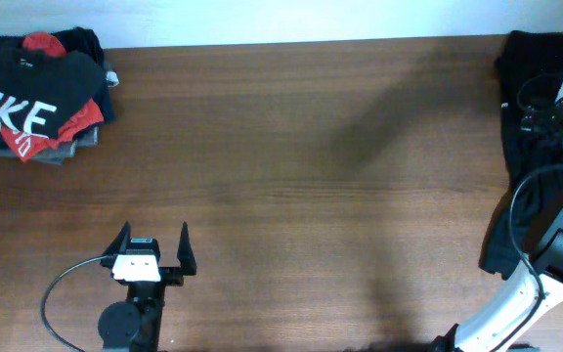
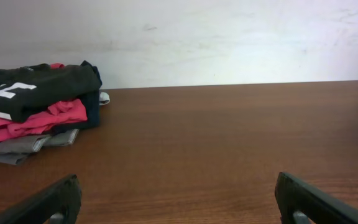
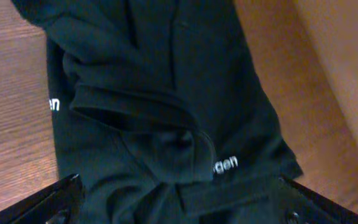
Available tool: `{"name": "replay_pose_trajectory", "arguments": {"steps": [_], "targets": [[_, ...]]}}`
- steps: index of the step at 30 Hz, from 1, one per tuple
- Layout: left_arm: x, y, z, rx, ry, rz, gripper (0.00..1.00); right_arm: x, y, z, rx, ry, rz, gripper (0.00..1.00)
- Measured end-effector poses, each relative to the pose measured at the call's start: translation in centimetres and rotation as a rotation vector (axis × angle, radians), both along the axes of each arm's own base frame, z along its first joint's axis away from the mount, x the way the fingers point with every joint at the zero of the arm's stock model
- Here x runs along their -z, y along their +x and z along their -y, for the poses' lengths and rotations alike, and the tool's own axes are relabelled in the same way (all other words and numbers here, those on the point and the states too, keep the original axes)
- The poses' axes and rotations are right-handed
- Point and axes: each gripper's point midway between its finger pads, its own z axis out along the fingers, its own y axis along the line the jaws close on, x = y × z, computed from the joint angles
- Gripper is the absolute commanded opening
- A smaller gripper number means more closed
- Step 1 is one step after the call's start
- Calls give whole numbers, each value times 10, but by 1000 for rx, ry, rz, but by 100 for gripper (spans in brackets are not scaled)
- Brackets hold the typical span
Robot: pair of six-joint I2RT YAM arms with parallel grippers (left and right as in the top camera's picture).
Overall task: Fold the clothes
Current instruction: 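Reach the right gripper to the black shirt at the right edge, then grasp the black shirt with the right gripper and drag it leftward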
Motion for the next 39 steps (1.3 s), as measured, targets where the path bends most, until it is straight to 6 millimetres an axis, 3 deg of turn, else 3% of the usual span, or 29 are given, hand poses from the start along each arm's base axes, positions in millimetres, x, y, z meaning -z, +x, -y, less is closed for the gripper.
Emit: {"name": "replay_pose_trajectory", "arguments": {"steps": [13,22,26,30,32,39], "targets": [[0,0,0,0,0,0,99,45,15,5,-60,-15,-17,95],[0,0,0,0,0,0,99,51,23,10,-57,-33,13,95],[0,0,0,0,0,0,99,53,24,13,-13,-8,44,88],[0,0,0,0,0,0,99,55,24,15,27,32,75,62],[0,0,0,0,0,0,99,56,23,16,46,50,88,57],[0,0,0,0,0,0,99,58,25,13,78,108,123,9]]}}
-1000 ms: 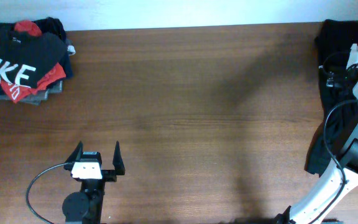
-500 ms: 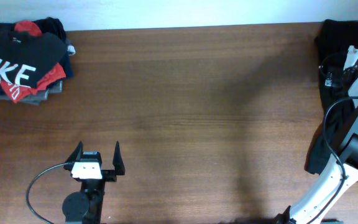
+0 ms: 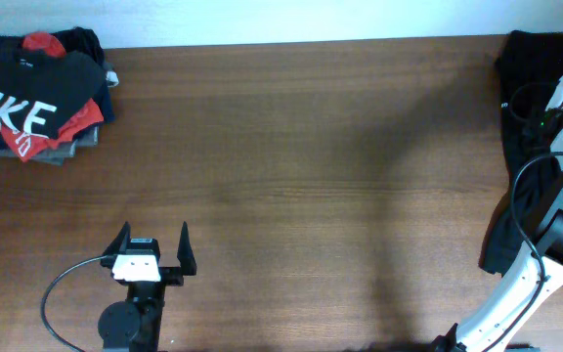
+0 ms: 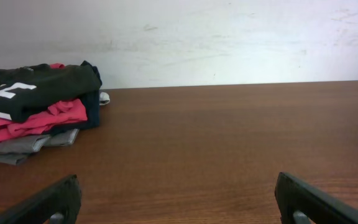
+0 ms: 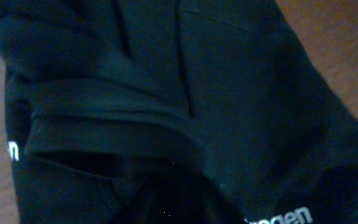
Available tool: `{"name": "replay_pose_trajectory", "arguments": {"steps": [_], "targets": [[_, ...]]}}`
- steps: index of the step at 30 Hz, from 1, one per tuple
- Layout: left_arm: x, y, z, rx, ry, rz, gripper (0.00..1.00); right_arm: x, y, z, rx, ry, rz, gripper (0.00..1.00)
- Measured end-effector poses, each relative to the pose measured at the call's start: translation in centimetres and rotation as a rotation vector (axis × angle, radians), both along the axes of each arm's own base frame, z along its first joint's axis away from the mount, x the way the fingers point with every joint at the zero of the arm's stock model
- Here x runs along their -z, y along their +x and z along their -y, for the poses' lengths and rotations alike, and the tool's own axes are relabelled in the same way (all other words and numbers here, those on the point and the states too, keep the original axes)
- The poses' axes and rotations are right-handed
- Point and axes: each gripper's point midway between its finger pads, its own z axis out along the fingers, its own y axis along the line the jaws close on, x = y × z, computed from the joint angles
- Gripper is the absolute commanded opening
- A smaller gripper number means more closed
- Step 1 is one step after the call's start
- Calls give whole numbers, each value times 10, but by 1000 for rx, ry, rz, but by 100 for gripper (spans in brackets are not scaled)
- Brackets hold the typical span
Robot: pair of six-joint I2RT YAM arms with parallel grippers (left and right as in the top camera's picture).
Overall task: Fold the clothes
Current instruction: 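Grasp the black shirt with the right gripper and drag it leftward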
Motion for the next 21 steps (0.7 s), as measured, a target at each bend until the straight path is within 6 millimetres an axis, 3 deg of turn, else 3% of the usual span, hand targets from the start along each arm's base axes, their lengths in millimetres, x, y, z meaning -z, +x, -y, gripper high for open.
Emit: {"name": "replay_pose_trajectory", "arguments": {"steps": [1,8,11,15,21], "targets": [[0,0,0,0,0,0,99,0,0,-1,1,5,2,4],[0,0,0,0,0,0,99,1,4,-6,25,59,34,4],[0,0,0,0,0,0,99,1,12,-23,-17,107,57,4],[0,0,0,0,0,0,99,-9,34,-66,-141,190,103,4],[0,0,0,0,0,0,99,-33,66,-164,-315,350,162,4]]}}
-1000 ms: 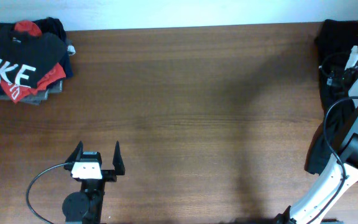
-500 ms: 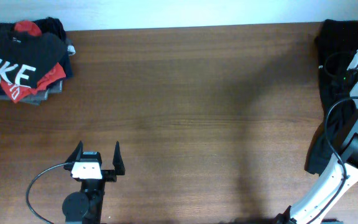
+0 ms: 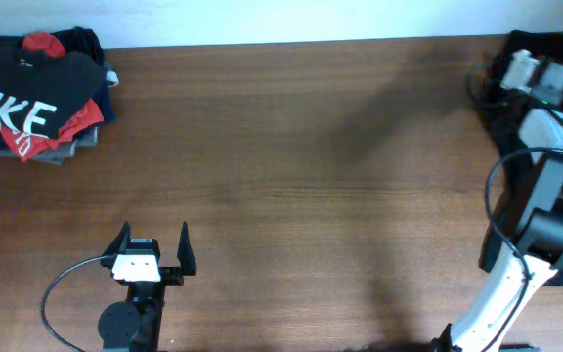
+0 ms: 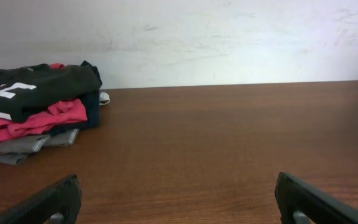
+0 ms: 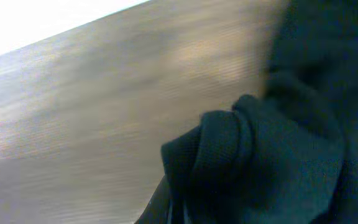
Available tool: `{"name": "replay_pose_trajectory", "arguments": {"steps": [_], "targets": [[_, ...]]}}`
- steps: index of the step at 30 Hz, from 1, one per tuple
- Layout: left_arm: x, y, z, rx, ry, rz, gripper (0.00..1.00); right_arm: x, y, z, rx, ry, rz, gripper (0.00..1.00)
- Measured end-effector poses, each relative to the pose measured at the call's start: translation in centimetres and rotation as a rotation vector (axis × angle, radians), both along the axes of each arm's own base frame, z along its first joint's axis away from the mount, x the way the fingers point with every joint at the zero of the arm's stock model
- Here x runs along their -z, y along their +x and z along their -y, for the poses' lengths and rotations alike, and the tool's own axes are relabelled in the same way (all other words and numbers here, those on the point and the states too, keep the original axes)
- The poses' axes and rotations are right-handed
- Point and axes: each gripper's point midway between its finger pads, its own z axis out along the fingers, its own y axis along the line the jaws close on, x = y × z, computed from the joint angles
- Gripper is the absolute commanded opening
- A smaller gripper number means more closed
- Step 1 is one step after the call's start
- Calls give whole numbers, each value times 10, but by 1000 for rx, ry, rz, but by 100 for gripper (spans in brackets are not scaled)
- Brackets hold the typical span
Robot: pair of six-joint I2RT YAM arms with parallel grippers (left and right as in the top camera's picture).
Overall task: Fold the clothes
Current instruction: 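Grasp the black shirt with the right gripper and drag it leftward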
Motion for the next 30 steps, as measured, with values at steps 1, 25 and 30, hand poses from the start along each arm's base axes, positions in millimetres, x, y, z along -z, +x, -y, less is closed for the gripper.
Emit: {"name": "replay_pose_trajectory", "arguments": {"steps": [1,25,30], "targets": [[0,0,0,0,0,0,99,0,3,-16,-23,20,-6,4],[0,0,0,0,0,0,99,11,-41,-377,-404,335,-254,4],[0,0,0,0,0,0,99,11,-87,-459,-530,374,-329,4]]}}
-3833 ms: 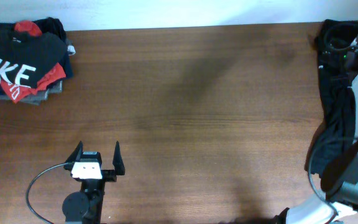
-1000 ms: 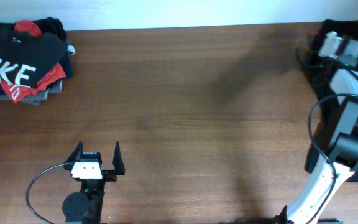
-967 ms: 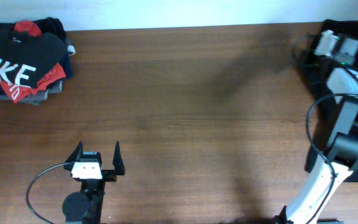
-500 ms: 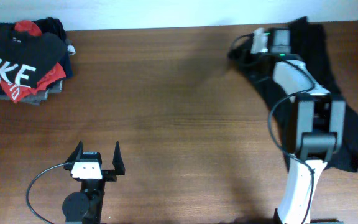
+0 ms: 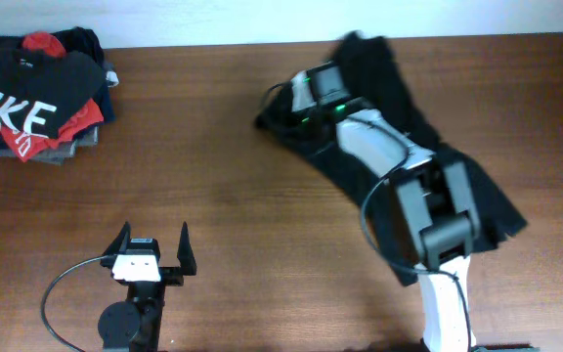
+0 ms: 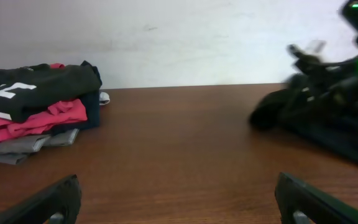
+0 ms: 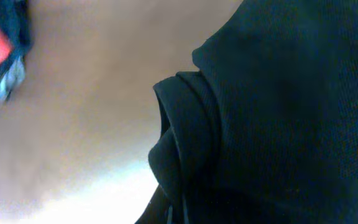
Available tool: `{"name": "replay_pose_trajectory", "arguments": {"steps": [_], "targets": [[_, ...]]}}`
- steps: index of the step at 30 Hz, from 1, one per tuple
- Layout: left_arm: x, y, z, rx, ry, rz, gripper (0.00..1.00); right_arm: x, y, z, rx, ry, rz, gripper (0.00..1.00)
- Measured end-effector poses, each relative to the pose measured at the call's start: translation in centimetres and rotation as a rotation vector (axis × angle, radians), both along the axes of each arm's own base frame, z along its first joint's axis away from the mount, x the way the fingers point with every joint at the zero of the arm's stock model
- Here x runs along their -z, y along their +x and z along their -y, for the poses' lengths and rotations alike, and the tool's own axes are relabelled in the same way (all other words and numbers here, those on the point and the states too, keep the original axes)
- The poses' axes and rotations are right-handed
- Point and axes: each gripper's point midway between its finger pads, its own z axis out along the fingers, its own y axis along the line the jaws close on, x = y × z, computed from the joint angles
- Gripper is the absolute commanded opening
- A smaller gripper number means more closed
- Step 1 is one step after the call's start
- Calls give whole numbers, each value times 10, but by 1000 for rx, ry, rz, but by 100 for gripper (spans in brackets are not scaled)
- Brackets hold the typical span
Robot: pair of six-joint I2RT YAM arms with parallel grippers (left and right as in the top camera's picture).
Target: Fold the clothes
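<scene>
A black garment (image 5: 384, 73) lies stretched from the table's back middle to the right side, also seen as a dark heap (image 6: 328, 112) in the left wrist view. My right gripper (image 5: 283, 115) is shut on a bunched fold of it (image 7: 188, 130) at its left end, and the fabric hides the fingers. My left gripper (image 5: 154, 249) rests open at the front left, fingers (image 6: 55, 202) wide apart with only bare table between them.
A stack of folded clothes (image 5: 32, 93), topped by a black shirt with white lettering over red and grey ones (image 6: 30, 102), sits at the back left corner. The brown table (image 5: 213, 186) meets a white wall along its far edge.
My right gripper, holding the black garment, has moved from the back right corner to the table's back middle. The garment now lies spread across the right half. The left arm is unchanged.
The black garment hung over the table's right edge with my right gripper open above it. Then the gripper was down against the fabric, then holding a fold at the back right corner. Now the garment is out on the table.
</scene>
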Motion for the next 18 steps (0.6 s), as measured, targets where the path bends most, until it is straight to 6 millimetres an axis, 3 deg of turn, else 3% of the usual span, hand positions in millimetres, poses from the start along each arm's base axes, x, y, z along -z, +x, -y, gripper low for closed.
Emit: {"name": "replay_pose_trajectory", "arguments": {"steps": [5,10,14,18], "targets": [[0,0,0,0,0,0,99,-1,-56,-74,-155,18,-28,4],[0,0,0,0,0,0,99,0,-108,-123,-281,18,-48,4],[0,0,0,0,0,0,99,1,-131,-139,-332,15,-62,5],[0,0,0,0,0,0,99,0,-137,-142,-345,30,-82,24]]}}
